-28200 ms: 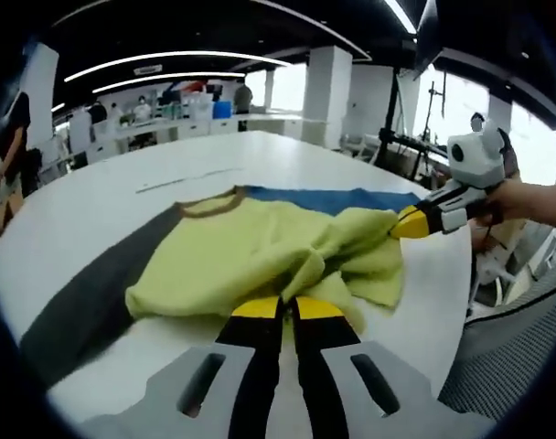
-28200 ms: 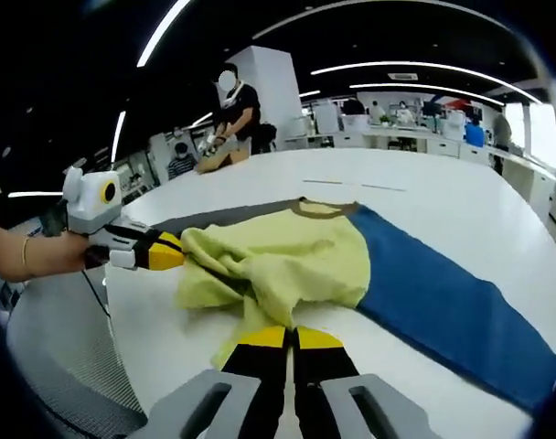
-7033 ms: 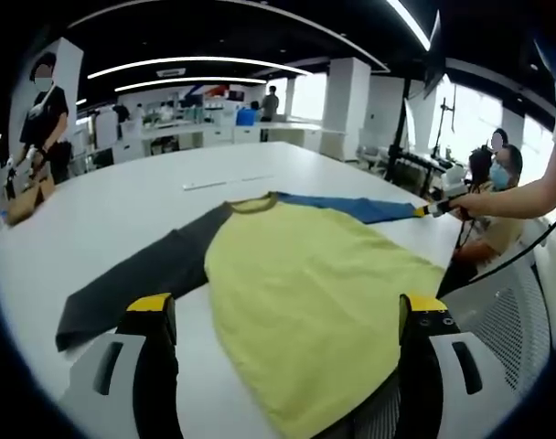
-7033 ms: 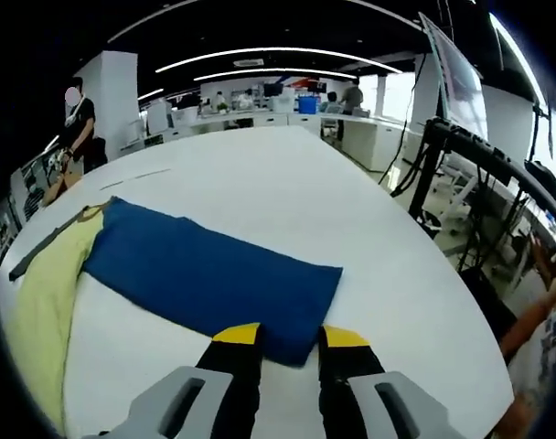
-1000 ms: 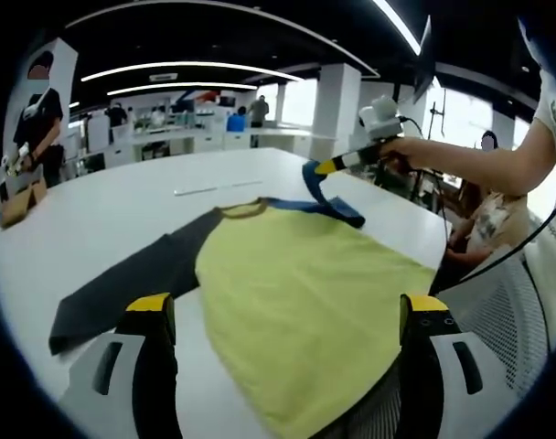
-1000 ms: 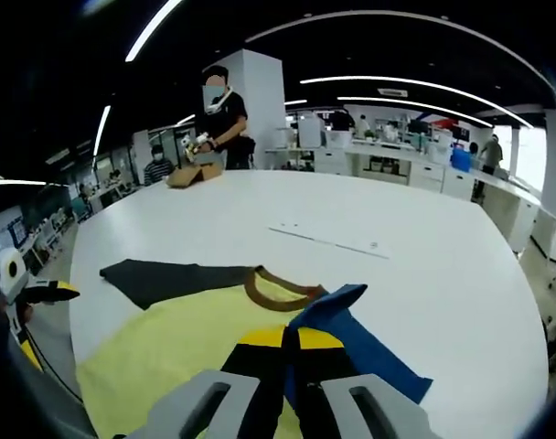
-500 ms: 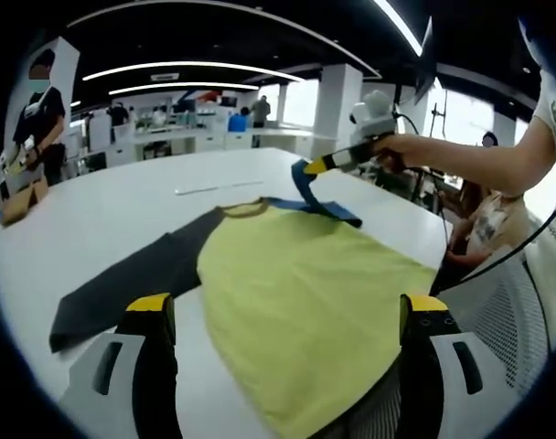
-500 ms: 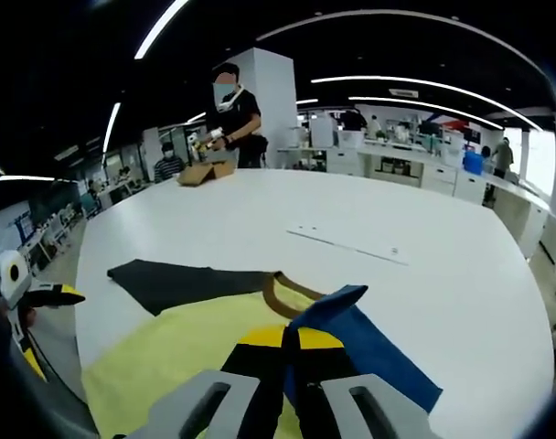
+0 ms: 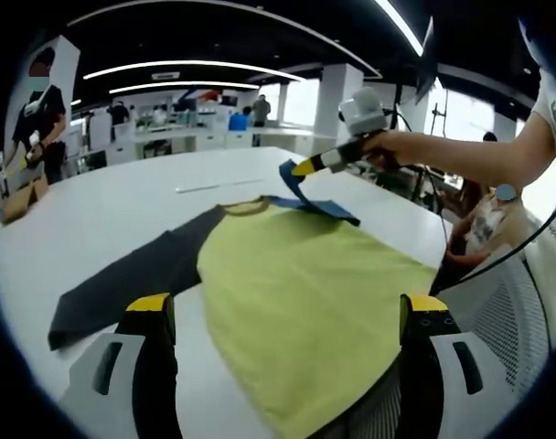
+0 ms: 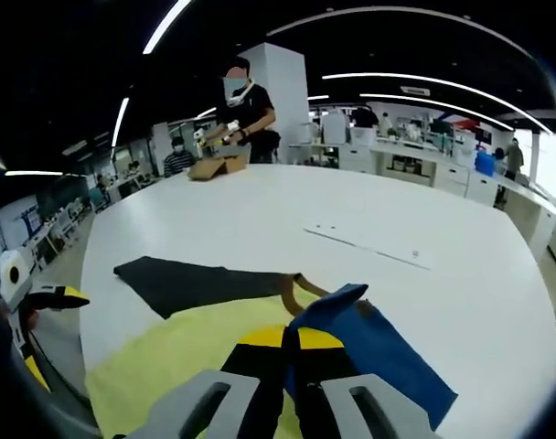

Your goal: Fold the garment on the visible template until the final outline fits inside the template.

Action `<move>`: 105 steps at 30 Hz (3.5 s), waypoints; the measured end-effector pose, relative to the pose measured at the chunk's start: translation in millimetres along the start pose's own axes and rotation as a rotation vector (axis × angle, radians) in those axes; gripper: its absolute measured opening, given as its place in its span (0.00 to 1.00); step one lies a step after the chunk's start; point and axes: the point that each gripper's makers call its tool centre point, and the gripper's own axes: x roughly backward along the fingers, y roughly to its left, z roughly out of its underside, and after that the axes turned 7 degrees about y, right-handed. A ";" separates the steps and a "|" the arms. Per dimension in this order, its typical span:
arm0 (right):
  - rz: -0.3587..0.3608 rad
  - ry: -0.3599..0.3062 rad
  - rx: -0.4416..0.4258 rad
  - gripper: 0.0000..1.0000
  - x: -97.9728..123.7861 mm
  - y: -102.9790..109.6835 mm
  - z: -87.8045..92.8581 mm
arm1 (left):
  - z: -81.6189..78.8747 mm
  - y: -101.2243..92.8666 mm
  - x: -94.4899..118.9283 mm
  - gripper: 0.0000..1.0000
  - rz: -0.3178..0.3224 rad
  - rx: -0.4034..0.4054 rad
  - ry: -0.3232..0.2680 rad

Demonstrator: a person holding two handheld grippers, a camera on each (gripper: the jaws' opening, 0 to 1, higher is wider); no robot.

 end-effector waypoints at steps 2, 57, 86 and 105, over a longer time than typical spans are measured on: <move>-0.006 0.001 0.005 0.00 -2.2 3.5 -1.4 | 0.5 0.8 -0.1 0.99 -0.002 0.000 0.001; -0.203 0.078 0.192 0.00 -60.8 117.4 -7.5 | 8.1 13.7 2.5 0.99 -0.023 0.025 0.001; -0.199 0.175 0.137 0.00 -114.5 134.8 35.8 | 16.6 27.6 6.2 0.99 -0.037 0.035 0.010; -0.254 0.122 0.156 0.38 -110.4 144.9 21.4 | 12.5 38.3 3.9 0.99 -0.055 0.023 0.004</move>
